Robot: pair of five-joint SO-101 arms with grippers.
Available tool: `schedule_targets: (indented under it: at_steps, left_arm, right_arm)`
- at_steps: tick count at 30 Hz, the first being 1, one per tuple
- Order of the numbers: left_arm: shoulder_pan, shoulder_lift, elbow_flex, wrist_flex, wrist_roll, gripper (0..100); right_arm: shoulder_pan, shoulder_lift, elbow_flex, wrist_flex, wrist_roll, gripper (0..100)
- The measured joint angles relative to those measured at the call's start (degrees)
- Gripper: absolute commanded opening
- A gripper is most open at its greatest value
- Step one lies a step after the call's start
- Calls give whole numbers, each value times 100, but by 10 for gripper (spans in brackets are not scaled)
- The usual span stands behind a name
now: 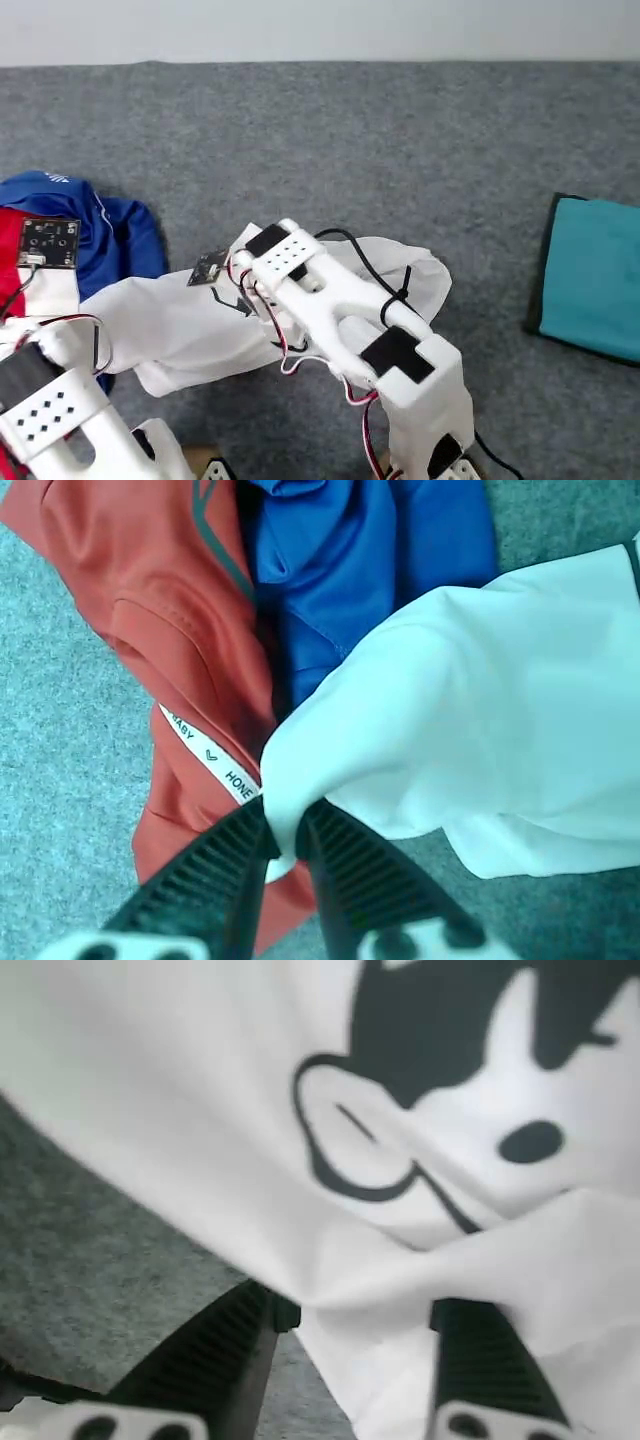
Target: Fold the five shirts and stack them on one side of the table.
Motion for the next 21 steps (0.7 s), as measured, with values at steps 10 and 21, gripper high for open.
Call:
schedule_targets:
  at_steps: [10, 21]
  left_arm:
    - [0, 0, 0, 0, 0, 5]
    - [0, 0, -44, 0, 0, 5]
  right_arm:
    - [202, 62, 35, 422, 0, 49]
    - [1134, 26, -1855, 1688, -9, 11]
